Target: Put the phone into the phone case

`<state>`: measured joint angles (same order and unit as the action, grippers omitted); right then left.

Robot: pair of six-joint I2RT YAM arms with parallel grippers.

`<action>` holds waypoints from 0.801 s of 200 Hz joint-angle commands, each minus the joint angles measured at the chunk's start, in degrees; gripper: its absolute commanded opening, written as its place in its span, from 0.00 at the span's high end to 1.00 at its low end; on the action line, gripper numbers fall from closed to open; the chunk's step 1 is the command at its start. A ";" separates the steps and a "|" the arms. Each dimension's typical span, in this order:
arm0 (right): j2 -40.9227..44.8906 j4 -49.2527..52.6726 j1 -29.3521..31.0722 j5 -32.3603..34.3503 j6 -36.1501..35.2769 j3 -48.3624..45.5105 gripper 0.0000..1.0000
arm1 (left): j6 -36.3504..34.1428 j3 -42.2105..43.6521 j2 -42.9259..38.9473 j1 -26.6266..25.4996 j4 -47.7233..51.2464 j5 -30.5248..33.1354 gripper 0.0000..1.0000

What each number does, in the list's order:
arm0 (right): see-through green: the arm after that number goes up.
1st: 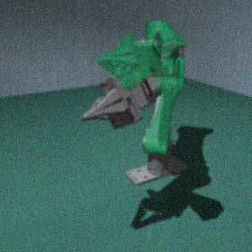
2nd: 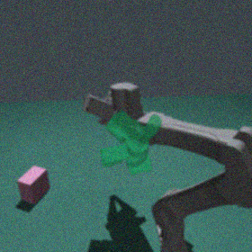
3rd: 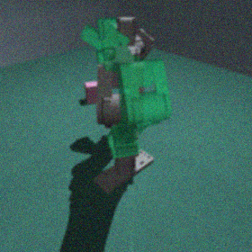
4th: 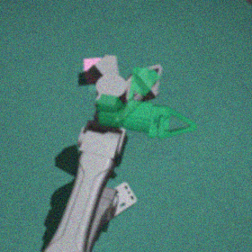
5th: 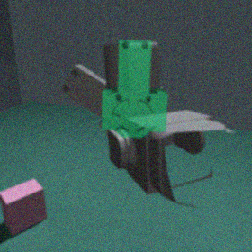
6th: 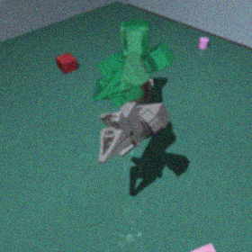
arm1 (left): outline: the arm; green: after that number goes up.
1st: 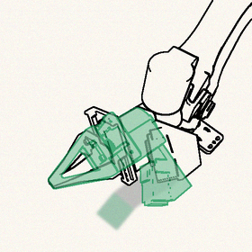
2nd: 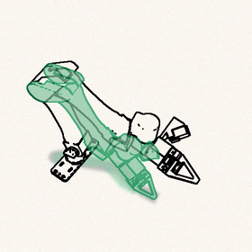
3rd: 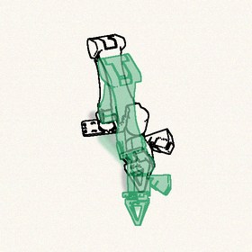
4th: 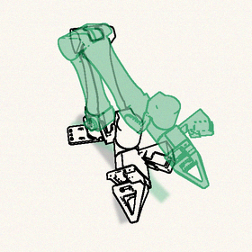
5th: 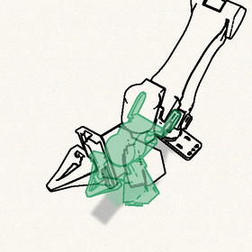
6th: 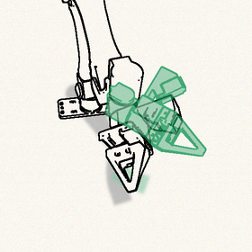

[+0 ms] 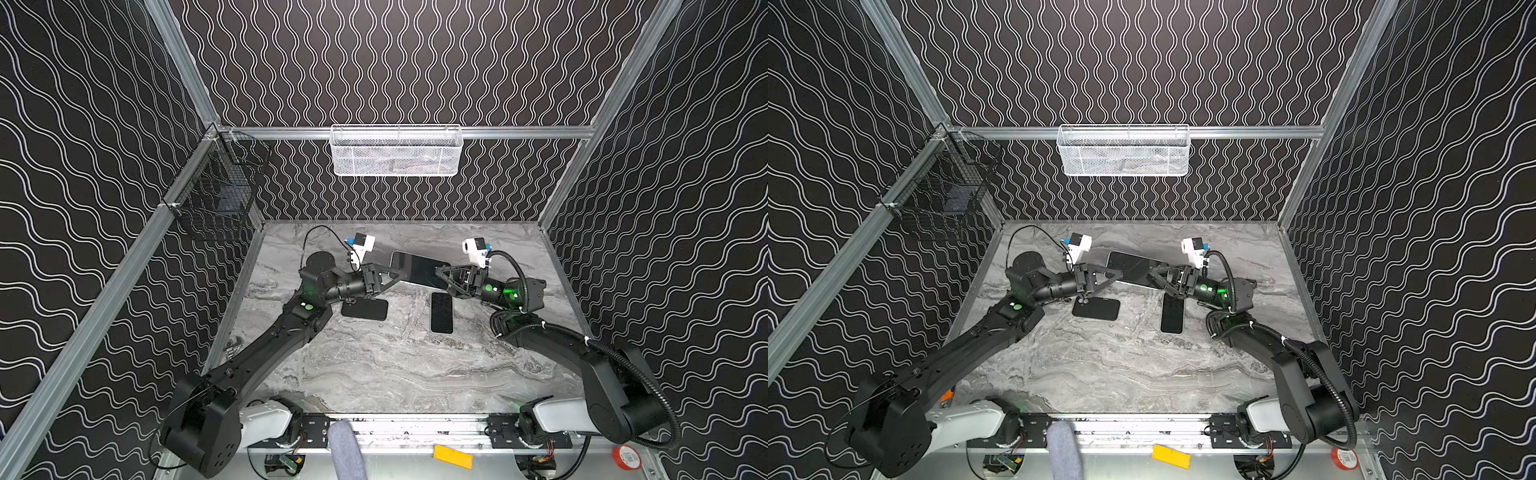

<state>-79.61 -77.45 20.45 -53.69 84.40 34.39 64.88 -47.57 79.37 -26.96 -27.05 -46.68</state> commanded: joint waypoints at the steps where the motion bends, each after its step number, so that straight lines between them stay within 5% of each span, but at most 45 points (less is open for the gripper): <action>1: 0.39 -5.40 0.44 0.85 0.61 -0.69 0.54 | 0.42 -0.13 0.44 0.01 -3.19 1.56 1.00; 148: 0.44 -5.90 0.60 0.77 0.06 -0.04 0.92 | -0.99 1.66 -0.51 -0.02 -2.66 2.75 1.00; 160: 0.49 -5.58 0.56 0.76 -0.11 0.22 0.94 | -1.17 1.97 -0.74 -0.02 -2.72 2.90 0.93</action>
<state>-79.37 -76.99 20.91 -52.62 83.31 33.39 64.73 -46.24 78.52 -27.05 -29.56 -46.54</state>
